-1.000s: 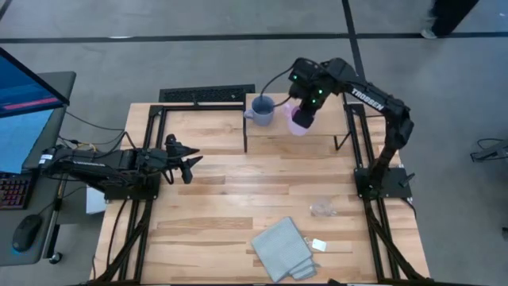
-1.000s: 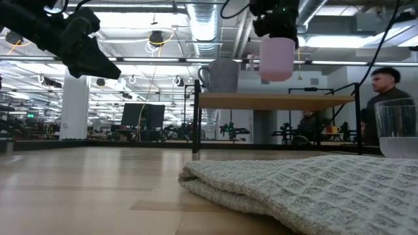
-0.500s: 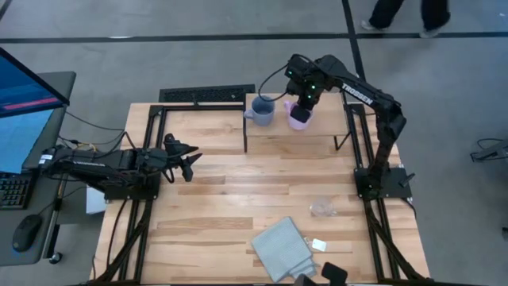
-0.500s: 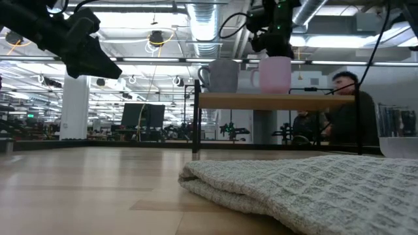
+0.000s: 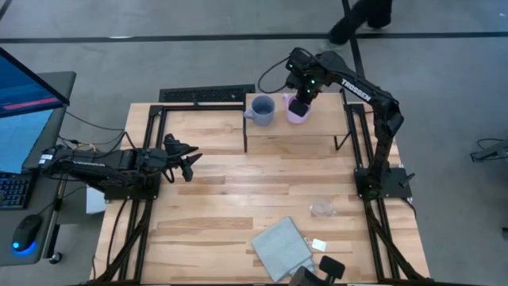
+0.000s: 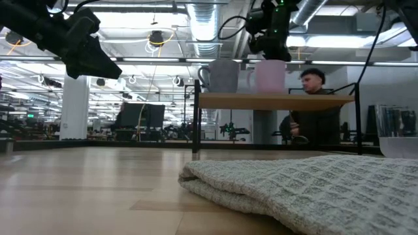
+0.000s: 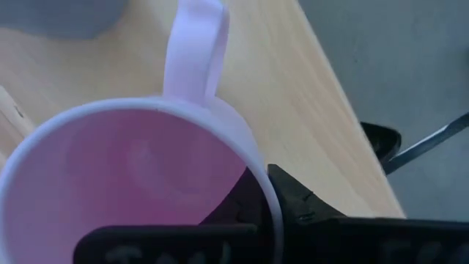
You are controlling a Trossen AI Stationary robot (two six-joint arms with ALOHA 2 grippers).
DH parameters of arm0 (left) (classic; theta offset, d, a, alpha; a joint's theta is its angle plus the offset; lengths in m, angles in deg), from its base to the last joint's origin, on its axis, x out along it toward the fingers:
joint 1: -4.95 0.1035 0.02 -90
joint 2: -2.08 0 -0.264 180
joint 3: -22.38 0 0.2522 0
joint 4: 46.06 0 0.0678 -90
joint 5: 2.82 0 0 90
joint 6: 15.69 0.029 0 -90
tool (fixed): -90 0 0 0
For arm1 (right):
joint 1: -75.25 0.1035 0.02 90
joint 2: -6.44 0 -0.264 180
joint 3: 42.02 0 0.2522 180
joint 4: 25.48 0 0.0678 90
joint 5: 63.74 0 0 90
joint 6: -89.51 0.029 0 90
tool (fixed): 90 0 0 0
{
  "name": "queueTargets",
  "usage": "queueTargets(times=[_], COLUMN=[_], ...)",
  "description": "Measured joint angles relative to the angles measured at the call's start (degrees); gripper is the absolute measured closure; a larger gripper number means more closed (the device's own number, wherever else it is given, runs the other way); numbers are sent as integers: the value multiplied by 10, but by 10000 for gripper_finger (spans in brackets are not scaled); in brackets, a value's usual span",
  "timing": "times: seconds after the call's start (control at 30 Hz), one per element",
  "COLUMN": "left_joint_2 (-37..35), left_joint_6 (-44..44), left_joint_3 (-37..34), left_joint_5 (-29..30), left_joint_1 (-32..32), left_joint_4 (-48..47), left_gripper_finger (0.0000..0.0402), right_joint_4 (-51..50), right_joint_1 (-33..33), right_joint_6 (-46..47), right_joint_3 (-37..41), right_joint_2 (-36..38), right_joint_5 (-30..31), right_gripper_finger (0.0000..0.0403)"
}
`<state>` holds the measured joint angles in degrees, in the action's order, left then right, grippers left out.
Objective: Stack small to large cups/mugs on shelf
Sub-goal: Put the pink mug on the shelf
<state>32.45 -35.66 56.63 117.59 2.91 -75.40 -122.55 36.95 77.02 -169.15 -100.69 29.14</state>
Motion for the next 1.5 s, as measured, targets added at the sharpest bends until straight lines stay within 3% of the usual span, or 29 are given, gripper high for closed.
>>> queueTargets(times=[0.27,0.63,1.5], left_joint_2=[0,0,0], left_joint_6=[-3,-7,-4], left_joint_3=[0,0,0], left_joint_5=[0,0,1], left_joint_1=[0,0,0], left_joint_4=[0,0,0], left_gripper_finger=[270,270,270], right_joint_4=[-4,-11,-5], right_joint_1=[0,4,20], right_joint_6=[-1,-4,-11], right_joint_3=[-12,-13,-9], right_joint_2=[0,-35,-35], right_joint_5=[-38,-36,-28], right_gripper_finger=[365,386,261])
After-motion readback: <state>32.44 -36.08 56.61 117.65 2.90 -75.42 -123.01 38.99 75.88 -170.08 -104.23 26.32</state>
